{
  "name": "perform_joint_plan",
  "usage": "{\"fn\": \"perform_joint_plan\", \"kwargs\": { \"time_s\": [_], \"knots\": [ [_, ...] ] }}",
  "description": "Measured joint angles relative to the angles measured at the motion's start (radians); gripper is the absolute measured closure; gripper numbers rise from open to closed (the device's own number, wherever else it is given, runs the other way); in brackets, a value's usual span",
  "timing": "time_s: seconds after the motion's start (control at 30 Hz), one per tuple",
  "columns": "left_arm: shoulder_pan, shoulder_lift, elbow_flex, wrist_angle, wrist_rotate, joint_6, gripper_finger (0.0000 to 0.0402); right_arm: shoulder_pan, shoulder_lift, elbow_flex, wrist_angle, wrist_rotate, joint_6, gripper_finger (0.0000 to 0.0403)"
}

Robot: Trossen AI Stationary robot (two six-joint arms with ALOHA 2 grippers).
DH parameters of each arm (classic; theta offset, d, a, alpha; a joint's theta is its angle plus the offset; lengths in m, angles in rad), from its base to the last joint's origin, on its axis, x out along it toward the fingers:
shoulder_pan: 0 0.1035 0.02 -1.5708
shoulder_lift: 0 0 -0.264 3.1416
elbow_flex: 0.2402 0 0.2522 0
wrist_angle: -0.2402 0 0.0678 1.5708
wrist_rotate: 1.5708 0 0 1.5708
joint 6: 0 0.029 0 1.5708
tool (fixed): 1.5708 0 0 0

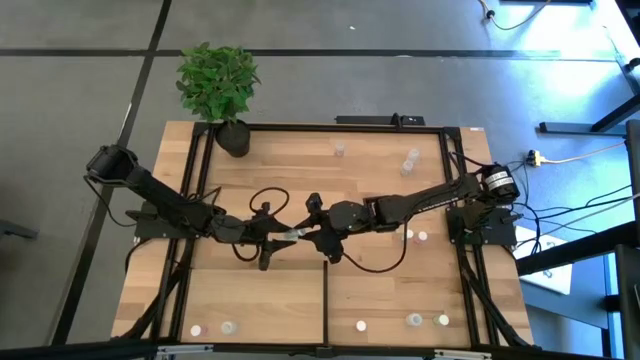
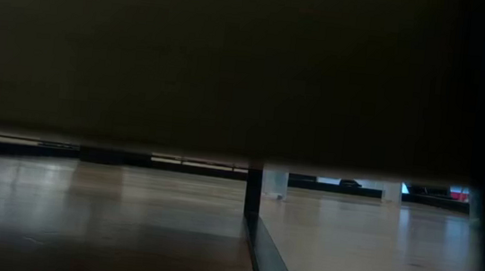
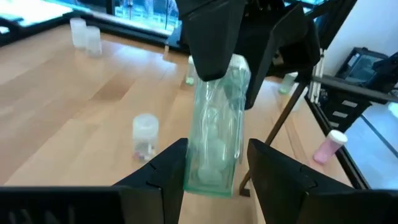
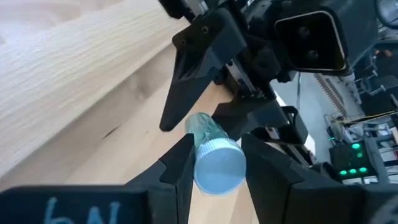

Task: Pick and place medicine bottles onto shelf by color
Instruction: Put the top left green pill bottle on the shelf

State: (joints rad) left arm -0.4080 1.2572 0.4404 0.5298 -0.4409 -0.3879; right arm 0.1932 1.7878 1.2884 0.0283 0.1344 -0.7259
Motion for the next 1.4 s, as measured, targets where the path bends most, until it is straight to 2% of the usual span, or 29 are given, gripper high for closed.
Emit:
{"fn": "perform_joint_plan", "kwargs": {
  "time_s": [0.27,0.4,0.63,0.77,1.0,1.2,1.4],
  "knots": [
    [-0.001,-0.001,0.000,-0.082,0.014,-0.057,0.0243,-0.001,0.000,0.009,-0.034,0.011,0.045,0.0280],
    [-0.011,-0.001,-0.001,-0.094,0.027,-0.082,0.0243,-0.003,0.000,0.064,-0.138,0.023,0.061,0.0280],
    [-0.062,-0.027,-0.001,-0.110,0.020,-0.082,0.0243,-0.004,-0.002,0.208,-0.364,0.017,0.209,0.0280],
    [-0.122,-0.101,-0.001,-0.154,-0.036,-0.068,0.0244,-0.005,-0.002,0.279,-0.461,0.016,0.289,0.0280],
    [-0.253,-0.278,-0.002,-0.277,-0.220,0.020,0.0244,0.013,-0.002,0.407,-0.551,0.014,0.394,0.0280],
    [-0.324,-0.377,-0.002,-0.345,-0.273,0.059,0.0244,0.046,0.033,0.536,-0.663,0.014,0.444,0.0280],
    [-0.351,-0.412,-0.002,-0.384,-0.283,0.068,0.0244,0.068,0.191,0.758,-0.827,-0.014,0.525,0.0280]
  ]
}}
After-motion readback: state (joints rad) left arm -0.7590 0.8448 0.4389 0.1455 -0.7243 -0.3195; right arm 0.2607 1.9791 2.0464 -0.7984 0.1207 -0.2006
